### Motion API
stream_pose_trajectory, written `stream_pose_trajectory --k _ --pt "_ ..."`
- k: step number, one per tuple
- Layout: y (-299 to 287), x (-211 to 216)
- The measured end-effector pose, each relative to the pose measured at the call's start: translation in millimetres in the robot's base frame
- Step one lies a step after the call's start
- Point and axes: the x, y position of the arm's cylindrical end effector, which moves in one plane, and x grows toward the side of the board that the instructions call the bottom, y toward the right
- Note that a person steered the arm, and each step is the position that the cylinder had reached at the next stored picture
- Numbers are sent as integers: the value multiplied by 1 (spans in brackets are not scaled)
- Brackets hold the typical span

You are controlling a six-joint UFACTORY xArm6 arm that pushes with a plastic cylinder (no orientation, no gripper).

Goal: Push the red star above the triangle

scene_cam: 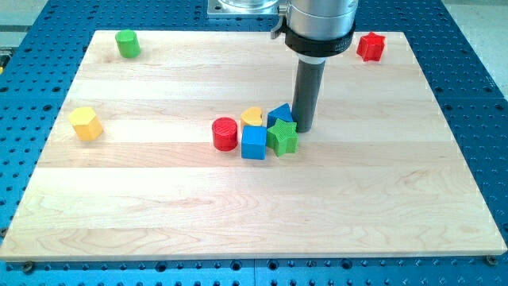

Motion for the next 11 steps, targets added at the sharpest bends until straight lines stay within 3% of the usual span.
stream_pose_trajectory --k 1,2,3,4,5,6,7,9,10,11 --pt "-7 0" --pt "58 -21" --pt "189 -83" --pt "241 -152" --pt "204 -201" --pt "57 -181" --pt "-8 -158" --pt "-10 -135" --pt "-84 -82" --pt "-85 -84"
